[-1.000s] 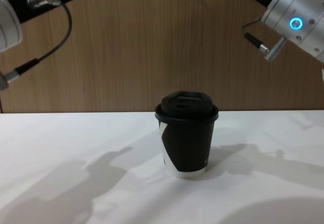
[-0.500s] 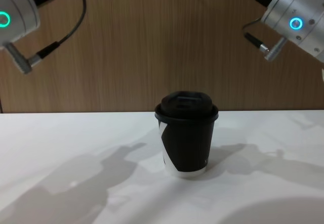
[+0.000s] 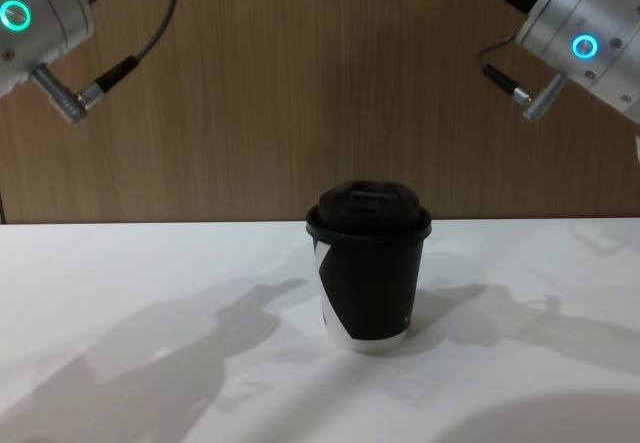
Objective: Pick up the straw with one hand, pass it to the other hand, and insert it into the cup.
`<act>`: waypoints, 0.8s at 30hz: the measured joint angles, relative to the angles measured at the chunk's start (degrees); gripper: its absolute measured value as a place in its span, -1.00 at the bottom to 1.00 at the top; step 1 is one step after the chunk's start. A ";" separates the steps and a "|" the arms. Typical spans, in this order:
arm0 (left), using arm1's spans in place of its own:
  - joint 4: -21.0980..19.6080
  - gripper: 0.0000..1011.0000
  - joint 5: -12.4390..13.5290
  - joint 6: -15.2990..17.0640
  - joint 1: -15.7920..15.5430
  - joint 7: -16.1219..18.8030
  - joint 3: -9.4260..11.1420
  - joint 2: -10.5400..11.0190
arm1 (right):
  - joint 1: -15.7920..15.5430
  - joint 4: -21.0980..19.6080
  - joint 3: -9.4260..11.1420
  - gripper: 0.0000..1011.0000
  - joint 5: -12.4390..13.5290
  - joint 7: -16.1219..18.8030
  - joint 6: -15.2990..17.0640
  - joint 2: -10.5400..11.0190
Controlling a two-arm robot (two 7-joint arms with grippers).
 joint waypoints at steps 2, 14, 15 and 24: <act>0.34 0.98 -0.77 0.23 -0.25 -0.66 0.00 -0.09 | 0.00 0.00 0.00 -0.97 0.00 0.00 0.00 0.00; 3.75 0.98 -5.53 2.66 -3.08 -4.00 0.94 -0.99 | 0.00 0.00 0.00 -0.97 0.00 0.00 0.00 0.00; 3.97 0.98 -5.77 2.84 -3.27 -4.07 1.02 -1.07 | 0.00 0.00 0.00 -0.97 0.00 0.00 0.00 0.00; 6.69 0.98 -8.27 4.90 -5.78 -4.95 2.07 -2.04 | 0.00 0.00 0.00 -0.97 0.00 0.00 0.00 0.00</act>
